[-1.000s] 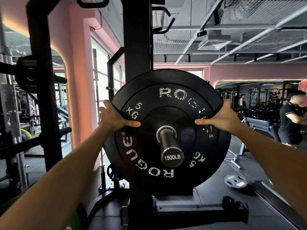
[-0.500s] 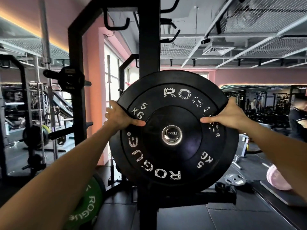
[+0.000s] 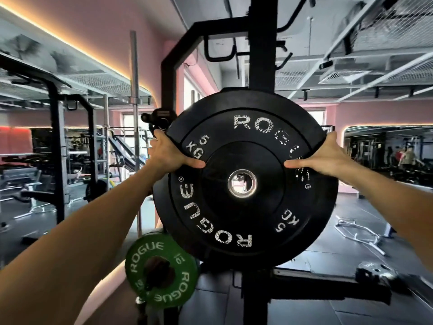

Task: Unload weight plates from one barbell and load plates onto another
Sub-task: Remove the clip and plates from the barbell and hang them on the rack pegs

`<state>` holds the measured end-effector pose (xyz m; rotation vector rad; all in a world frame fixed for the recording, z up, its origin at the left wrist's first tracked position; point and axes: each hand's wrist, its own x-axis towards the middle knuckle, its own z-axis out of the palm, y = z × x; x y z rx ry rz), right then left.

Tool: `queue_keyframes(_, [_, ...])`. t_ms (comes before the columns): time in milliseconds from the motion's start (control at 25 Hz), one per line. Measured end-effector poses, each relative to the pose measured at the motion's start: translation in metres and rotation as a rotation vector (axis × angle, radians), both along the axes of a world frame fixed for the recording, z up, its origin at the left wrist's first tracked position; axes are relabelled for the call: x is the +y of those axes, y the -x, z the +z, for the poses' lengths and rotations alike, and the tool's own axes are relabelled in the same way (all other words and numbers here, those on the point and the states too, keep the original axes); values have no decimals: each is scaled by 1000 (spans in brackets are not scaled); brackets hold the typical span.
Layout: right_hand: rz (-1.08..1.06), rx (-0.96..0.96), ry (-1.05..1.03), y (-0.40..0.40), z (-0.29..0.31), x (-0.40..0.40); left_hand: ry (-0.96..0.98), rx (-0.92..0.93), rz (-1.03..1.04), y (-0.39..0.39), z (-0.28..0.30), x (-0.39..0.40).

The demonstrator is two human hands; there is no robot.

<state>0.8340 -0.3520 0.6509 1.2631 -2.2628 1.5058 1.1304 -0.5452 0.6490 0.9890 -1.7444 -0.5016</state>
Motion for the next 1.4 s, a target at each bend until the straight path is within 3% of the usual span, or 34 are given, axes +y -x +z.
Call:
queue_keyframes(320, [39,-15,26,-161,-7,-91,18,-71,31,-165,4,-91])
queue_keyframes(560, [73,-24,1,-223,-11,-165,11,-82,57,-233,-1,-162])
queue_keyframes(1400, [38,-14,-97,-203,-52,-427,-95,-155,10,-208,-47,-446])
